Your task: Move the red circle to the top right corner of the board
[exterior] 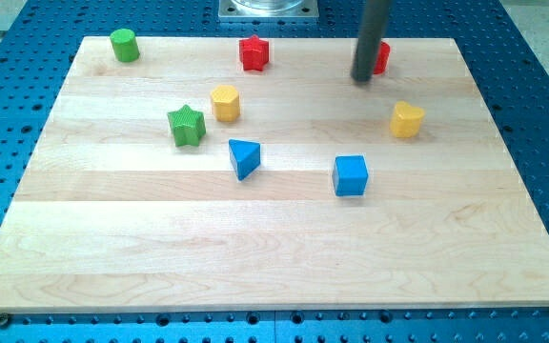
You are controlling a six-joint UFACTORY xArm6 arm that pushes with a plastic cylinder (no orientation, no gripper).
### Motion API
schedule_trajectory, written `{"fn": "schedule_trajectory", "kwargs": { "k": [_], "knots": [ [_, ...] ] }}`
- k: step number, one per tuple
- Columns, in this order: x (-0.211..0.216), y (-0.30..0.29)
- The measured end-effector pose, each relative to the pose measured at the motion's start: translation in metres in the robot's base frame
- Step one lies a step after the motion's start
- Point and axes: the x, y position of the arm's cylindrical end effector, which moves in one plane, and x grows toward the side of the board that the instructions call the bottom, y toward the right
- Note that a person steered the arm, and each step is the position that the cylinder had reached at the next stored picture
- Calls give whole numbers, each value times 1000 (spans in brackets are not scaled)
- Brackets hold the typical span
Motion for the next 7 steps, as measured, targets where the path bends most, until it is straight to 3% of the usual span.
{"fn": "schedule_trajectory", "kwargs": {
  "k": [2, 5, 7],
  "knots": [
    [-22, 67],
    [-16, 53],
    [-7, -12]
  ]
}}
